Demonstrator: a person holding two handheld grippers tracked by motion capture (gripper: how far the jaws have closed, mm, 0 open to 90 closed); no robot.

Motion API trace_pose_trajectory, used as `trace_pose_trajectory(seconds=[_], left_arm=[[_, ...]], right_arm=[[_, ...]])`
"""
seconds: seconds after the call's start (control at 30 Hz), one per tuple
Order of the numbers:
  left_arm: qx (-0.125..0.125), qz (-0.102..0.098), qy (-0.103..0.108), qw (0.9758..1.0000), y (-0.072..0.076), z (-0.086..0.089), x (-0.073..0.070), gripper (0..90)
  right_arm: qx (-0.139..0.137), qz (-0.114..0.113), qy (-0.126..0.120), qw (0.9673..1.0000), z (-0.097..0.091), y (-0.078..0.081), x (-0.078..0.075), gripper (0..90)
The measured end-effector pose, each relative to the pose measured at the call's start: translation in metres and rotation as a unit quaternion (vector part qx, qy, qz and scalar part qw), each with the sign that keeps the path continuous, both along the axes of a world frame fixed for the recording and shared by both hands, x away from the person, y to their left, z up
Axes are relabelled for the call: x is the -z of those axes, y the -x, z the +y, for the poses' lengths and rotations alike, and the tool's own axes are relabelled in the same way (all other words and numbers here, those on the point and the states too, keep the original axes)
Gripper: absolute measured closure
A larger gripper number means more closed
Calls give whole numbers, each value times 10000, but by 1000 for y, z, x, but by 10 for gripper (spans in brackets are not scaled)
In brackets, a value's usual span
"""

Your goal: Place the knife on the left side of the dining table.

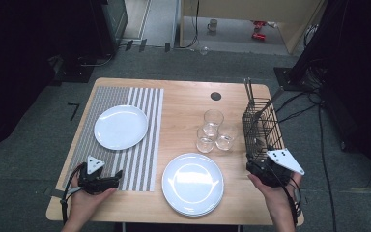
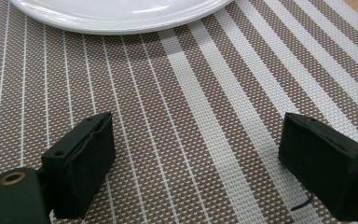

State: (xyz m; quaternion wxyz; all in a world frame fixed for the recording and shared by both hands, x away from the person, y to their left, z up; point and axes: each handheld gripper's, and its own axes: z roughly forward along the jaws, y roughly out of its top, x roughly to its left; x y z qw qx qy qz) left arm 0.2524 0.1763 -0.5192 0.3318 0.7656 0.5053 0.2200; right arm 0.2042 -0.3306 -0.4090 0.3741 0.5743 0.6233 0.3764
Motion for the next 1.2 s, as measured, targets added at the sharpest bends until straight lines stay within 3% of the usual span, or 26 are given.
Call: trace_pose_trajectory(seconds=[0.7, 0.8, 0.97, 1.2], left_arm=[[-1, 0, 2, 10000, 0, 0, 0, 112], [-1, -1, 1, 10000, 0, 0, 0, 112], [-1, 1, 2, 10000, 0, 0, 0, 112], [-1, 0, 3, 10000, 0, 0, 0, 112]], right_arm=[[-54, -341, 241, 9991, 3, -6, 6, 654], [-25, -438, 244, 9987, 2, -5, 7, 665], [-88, -428, 149, 9989, 1, -5, 6, 700], [-204, -615, -12, 9979, -2, -5, 2, 724]])
